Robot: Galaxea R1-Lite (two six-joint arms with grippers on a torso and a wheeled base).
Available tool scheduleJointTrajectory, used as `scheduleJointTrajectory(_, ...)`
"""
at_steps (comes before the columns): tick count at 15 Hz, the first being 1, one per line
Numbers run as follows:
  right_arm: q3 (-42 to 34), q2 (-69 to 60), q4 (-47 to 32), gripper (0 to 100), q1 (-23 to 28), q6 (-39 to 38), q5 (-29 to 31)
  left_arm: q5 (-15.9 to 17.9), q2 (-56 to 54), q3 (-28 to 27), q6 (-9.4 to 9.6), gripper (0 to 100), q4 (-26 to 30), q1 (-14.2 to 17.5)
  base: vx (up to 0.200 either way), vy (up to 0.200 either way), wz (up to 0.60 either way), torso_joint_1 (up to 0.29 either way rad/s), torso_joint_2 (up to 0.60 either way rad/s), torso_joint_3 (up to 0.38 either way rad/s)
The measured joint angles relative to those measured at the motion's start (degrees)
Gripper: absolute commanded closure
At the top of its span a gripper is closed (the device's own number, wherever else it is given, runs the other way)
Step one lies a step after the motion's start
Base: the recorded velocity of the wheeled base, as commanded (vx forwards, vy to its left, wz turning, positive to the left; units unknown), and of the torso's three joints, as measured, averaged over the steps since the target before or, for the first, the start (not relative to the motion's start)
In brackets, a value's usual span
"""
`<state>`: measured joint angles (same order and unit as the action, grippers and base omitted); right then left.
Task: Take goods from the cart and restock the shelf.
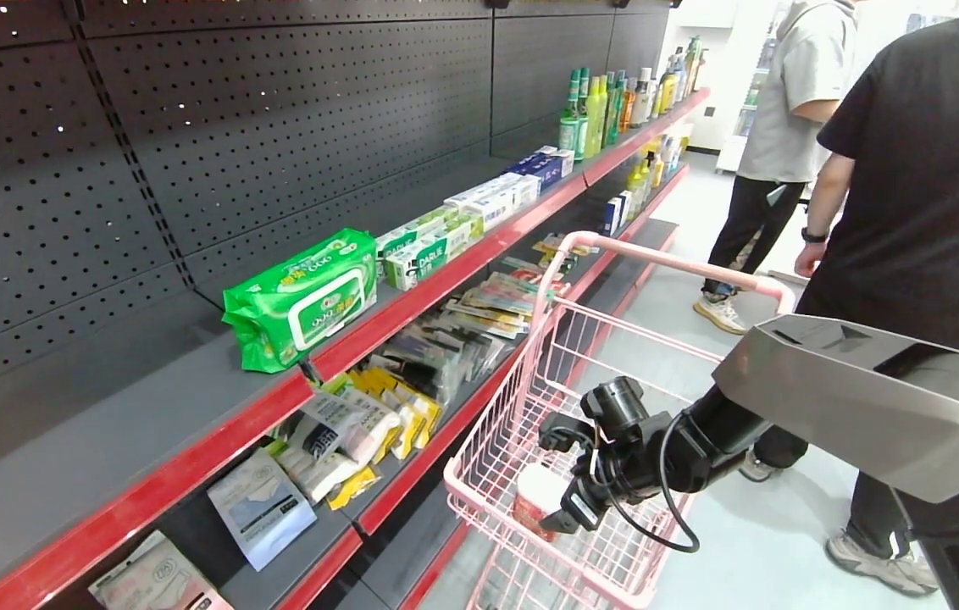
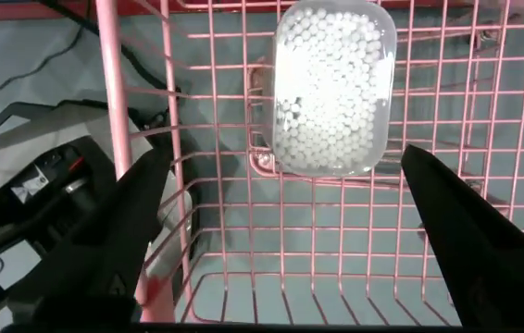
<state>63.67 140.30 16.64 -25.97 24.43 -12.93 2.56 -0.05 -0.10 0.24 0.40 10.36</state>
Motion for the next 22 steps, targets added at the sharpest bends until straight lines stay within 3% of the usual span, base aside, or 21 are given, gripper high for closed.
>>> scheduleJointTrajectory(22,9.0,4.0,-2.4,0,1.1,0.2,-2.6,0.0,0.0,0.0,0.09,0,0.0,0.0,0.0,0.0,0.0,-0.063,0.16,0.093)
